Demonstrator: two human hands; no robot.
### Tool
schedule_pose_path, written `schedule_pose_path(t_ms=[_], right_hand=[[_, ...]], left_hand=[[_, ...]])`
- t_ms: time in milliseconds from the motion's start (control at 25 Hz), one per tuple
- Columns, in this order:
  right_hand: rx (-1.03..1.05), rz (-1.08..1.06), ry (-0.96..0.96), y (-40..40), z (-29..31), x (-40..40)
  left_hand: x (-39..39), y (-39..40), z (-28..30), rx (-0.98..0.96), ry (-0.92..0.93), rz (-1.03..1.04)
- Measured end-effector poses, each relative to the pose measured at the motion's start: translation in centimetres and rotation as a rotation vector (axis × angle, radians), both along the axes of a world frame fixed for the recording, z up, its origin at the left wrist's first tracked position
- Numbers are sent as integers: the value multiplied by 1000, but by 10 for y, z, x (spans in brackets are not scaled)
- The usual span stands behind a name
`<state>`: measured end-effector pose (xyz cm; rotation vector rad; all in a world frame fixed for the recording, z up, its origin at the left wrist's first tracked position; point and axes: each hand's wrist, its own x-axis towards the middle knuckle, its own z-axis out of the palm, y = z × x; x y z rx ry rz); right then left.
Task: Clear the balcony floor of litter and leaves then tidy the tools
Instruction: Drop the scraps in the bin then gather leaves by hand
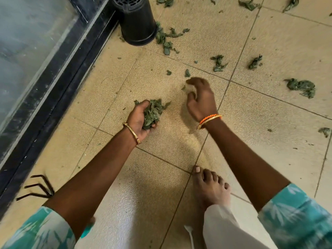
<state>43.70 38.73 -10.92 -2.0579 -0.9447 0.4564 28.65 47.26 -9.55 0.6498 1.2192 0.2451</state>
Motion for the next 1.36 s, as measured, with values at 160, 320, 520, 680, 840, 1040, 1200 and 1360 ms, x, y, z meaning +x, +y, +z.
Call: schedule_pose_path(t_ms=[160, 320, 520, 680, 840, 1040, 1200, 1360], right_hand=[[-327, 193, -133, 24, -17, 45], [-408, 395, -226, 57, -19, 40], [-317, 672, -311, 63, -24, -8], [-48, 757, -452, 25, -38, -30], [-22, 622, -551, -2, -42, -7], [-114, 466, -606, -28, -39, 9], [-59, 465, -530, -58, -40, 2], [126, 237, -323, -53, -27, -1]], left_hand=[[-5, 10, 9, -29, -76, 89], [-12, 21, 12, -64, -218, 128], [-24, 28, 7, 0, -142, 139], [-32, 29, 0, -17, -57, 185], [-31, 24, -4, -92, -51, 158], [-16, 10, -6, -95, 9, -58], [-2, 5, -6, -101, 59, -154], [15, -6, 0, -76, 83, -224]])
